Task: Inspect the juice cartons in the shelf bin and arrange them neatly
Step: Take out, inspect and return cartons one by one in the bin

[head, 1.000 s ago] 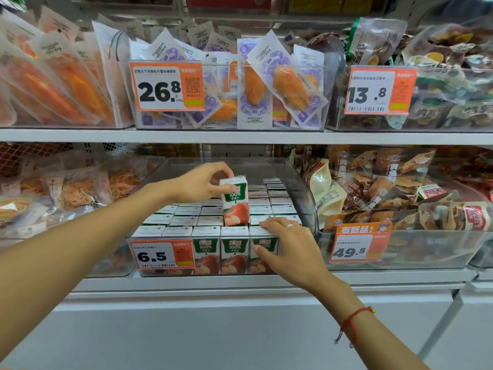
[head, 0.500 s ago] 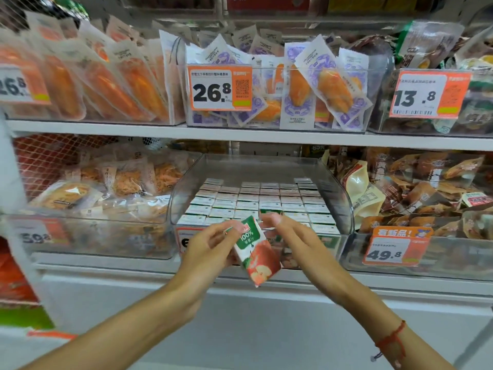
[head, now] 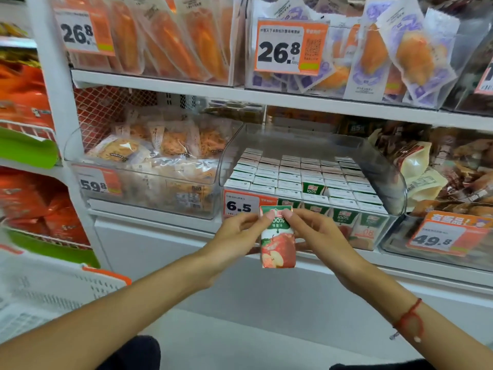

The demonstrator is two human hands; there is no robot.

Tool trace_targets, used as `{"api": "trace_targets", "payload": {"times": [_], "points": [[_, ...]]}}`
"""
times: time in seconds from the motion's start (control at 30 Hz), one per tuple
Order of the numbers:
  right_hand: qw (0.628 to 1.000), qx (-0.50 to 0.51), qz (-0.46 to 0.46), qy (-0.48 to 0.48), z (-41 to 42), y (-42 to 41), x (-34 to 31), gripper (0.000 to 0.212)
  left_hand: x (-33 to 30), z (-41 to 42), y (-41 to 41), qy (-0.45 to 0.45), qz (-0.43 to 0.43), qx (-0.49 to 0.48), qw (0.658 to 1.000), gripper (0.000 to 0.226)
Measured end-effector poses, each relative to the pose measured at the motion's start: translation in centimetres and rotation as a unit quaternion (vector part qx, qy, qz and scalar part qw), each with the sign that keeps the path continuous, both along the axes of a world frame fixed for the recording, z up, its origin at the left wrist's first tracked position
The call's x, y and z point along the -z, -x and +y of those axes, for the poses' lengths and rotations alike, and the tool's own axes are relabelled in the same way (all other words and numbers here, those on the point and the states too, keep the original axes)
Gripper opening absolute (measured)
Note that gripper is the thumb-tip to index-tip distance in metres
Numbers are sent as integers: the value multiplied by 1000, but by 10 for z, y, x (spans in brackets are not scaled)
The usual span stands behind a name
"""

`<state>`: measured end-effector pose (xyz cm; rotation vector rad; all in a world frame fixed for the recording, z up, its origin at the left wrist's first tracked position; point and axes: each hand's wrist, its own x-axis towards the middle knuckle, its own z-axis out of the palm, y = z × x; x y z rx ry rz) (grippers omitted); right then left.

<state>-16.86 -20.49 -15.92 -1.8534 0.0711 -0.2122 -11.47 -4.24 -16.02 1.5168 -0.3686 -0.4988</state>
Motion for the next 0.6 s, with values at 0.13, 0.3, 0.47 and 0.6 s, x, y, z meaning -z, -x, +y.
{"api": "trace_targets", "payload": {"times": [0.13,0.3,0.47,0.6], "points": [[1000,23,15,-6,5,-6,3,23,0,10,-12,-20,15,65,998,32],[997,-15,77,-18,0,-11,1,26,7,8,-11,24,16,2,1000,21],[983,-89,161,-14,-1,-9,-1,33,14,7,-14,55,17,-59,997,13],[981,-94,168,-31,-4,-9,-2,43,18,7,-18,56,9,-84,995,16]]}}
